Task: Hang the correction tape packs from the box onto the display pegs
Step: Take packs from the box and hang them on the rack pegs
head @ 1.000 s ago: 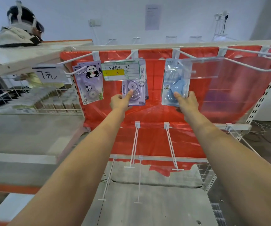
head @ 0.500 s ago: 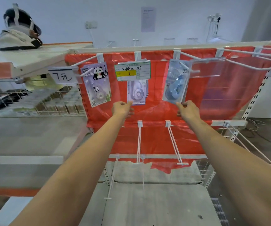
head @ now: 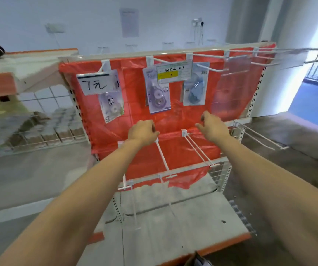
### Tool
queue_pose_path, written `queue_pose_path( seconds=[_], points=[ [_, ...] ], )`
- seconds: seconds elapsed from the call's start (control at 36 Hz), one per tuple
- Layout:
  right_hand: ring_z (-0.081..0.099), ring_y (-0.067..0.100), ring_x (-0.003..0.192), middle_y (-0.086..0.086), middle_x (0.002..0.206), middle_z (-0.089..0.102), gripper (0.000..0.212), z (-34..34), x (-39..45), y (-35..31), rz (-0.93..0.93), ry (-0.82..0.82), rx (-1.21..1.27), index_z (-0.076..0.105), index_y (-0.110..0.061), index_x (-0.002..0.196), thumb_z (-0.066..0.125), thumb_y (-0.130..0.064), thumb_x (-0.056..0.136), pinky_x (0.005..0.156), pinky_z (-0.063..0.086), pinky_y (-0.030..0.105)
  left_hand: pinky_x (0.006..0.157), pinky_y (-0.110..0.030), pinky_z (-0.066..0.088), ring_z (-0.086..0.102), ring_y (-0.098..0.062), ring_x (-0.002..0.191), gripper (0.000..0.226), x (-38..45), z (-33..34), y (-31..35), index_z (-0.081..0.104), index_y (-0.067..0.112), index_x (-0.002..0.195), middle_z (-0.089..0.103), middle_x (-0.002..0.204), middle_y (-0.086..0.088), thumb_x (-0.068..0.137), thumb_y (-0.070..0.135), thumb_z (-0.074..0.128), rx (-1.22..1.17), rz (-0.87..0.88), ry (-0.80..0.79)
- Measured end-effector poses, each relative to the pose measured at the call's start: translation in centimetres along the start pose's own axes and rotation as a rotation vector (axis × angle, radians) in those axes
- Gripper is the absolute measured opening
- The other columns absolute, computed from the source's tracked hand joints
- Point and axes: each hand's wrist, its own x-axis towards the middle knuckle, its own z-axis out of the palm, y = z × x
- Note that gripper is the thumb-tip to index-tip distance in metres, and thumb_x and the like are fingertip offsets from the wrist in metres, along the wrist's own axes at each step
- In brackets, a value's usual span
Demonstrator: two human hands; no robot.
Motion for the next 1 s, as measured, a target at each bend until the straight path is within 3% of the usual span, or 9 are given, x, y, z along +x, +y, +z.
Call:
queue_pose_path(
  seconds=[0.25,0.53,0.75,0.86,1.0],
  points=[
    [0.053,0.037,0.116,0.016,0.132,0.05,0.041,1.4,-9.4,-0.7,0.048,-0.08,-0.306,0.041,-0.006,0.132,0.048,-0.028,0.098,0.091,0.044,0.045,0.089,-0.04,0.046,0.055,-0.034,0.115,0.035,-5.6,1.9,-0.7,0.056,0.012,0.117,0.058,0.125,-0.014,0.093,0.037,0.054,0.261,0.26,-0.195],
    [0.05,0.035,0.12,0.014,0.135,0.048,0.042,2.0,-19.2,1.6,0.203,-0.179,-0.37,0.04,-0.007,0.134,0.043,-0.03,0.1,0.092,0.04,0.044,0.086,-0.041,0.048,0.057,-0.033,0.111,0.032,-11.0,6.0,2.0,0.055,0.012,0.118,0.057,0.119,-0.011,0.095,0.034,0.049,0.331,0.543,-0.299],
    [0.05,0.035,0.12,0.014,0.133,0.048,0.044,5.9,-26.2,6.4,0.298,-0.298,-0.322,0.038,-0.008,0.134,0.047,-0.032,0.099,0.09,0.042,0.042,0.091,-0.038,0.046,0.052,-0.03,0.118,0.036,-16.3,13.8,3.5,0.054,0.013,0.12,0.055,0.128,-0.01,0.093,0.037,0.054,0.252,0.547,-0.52],
    [0.051,0.035,0.12,0.014,0.132,0.048,0.042,9.9,-30.7,9.1,0.37,-0.372,-0.244,0.041,-0.006,0.131,0.049,-0.032,0.098,0.09,0.045,0.044,0.092,-0.037,0.043,0.05,-0.029,0.121,0.04,-19.8,18.6,2.9,0.05,0.013,0.126,0.051,0.133,-0.01,0.094,0.038,0.053,0.246,0.49,-0.671],
    [0.05,0.034,0.121,0.013,0.133,0.046,0.043,17.0,-37.0,11.9,0.439,-0.519,-0.177,0.038,-0.007,0.135,0.049,-0.028,0.098,0.093,0.04,0.043,0.086,-0.034,0.043,0.053,-0.032,0.115,0.038,-25.8,25.3,0.5,0.054,0.01,0.122,0.057,0.125,-0.014,0.093,0.036,0.052,0.202,0.427,-0.836]
  ],
)
